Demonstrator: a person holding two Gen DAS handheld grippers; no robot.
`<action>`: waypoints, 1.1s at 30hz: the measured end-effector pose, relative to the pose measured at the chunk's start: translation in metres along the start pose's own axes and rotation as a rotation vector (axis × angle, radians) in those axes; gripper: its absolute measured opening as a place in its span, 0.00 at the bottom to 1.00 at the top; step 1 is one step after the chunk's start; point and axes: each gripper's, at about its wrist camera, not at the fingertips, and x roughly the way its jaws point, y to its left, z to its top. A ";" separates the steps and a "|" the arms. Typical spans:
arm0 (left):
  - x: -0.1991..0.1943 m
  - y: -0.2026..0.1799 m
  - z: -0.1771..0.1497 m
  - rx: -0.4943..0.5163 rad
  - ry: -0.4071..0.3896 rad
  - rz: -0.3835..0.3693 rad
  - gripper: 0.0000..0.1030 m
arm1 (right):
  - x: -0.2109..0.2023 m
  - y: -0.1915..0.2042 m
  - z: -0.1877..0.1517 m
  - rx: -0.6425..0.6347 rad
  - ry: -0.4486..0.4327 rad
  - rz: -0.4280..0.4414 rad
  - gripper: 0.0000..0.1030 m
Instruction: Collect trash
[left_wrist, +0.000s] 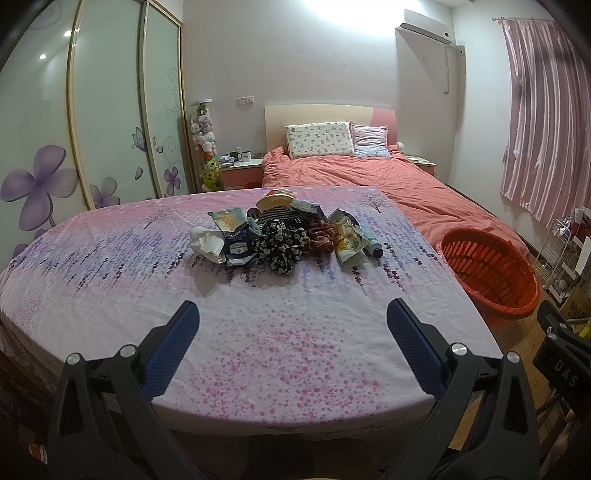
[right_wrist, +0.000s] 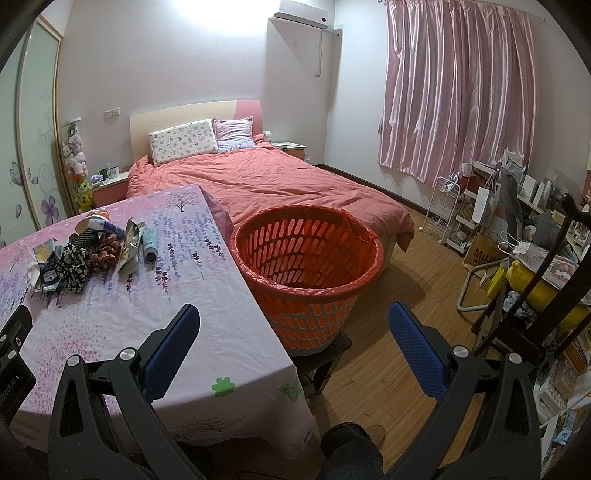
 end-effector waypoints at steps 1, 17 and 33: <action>0.000 0.000 0.000 0.000 0.001 0.000 0.97 | 0.000 0.000 0.000 0.000 0.000 0.000 0.98; 0.000 0.000 0.000 -0.001 0.003 0.000 0.97 | 0.000 0.000 0.000 0.000 0.001 0.000 0.98; -0.001 -0.006 -0.003 -0.002 0.010 -0.001 0.97 | 0.000 0.000 0.001 0.002 0.007 -0.002 0.98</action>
